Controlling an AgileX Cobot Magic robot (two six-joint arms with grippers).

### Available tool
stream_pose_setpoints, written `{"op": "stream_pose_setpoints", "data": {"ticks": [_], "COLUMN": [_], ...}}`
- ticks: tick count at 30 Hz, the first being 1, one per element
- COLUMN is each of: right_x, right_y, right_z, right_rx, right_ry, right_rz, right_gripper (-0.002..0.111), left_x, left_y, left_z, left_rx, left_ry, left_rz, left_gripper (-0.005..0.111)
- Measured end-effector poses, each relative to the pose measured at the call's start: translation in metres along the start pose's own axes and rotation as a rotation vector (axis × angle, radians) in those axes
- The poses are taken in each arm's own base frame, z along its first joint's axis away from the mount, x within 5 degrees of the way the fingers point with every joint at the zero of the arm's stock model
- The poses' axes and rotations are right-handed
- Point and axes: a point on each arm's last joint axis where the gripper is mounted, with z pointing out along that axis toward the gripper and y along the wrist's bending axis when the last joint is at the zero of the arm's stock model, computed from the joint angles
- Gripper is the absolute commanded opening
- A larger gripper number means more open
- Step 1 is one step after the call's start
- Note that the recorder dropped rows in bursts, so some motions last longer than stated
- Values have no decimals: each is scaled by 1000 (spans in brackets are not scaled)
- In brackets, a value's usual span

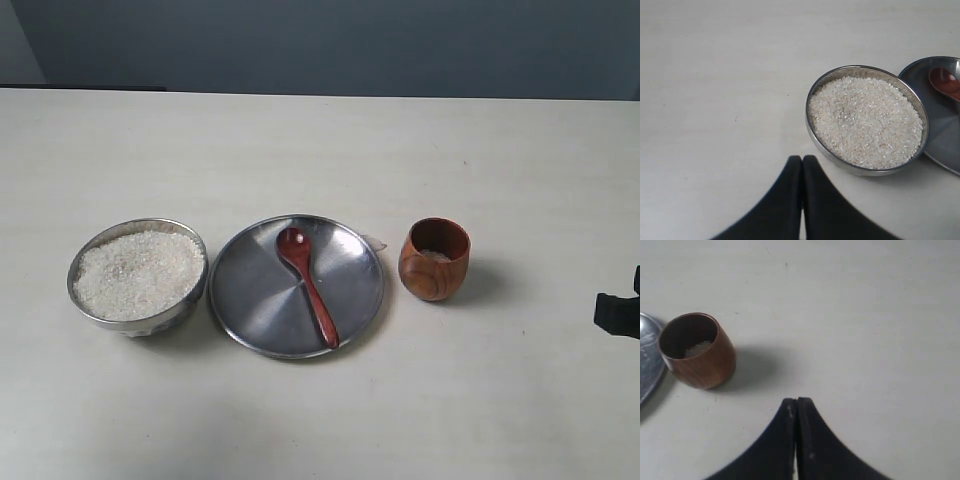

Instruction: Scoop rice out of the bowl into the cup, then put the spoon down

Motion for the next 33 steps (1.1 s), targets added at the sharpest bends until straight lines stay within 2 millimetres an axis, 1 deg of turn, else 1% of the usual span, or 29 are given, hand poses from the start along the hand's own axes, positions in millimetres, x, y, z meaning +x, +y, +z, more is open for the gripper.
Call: {"op": "stream_pose_setpoints", "data": {"ticks": [21,24,27,30,32,33], "right_x": [0,0,0,0,0,0], "right_y": [0,0,0,0,0,0], "right_z": [0,0,0,0,0,0], "right_rx": [-2,-3,-3,-3,-3,-3], "right_ry": [1,2,2,2,2,3], "right_rz": [2,3,3,3,3,5], "right_gripper": [0,0,0,0,0,0], "left_x": [0,0,-6,-10,-5,1], "left_y": [0,0,0,1,2,2], "left_z": [0,-2,-9,-16,-18,-17], "left_rx": [-1,-1,-3,-1,0,0], "left_ry": [-2,-19,-116,-290,-385,-401], "left_rz": [2,5,17,27,32,34], "left_gripper": [0,0,0,0,0,0]}}
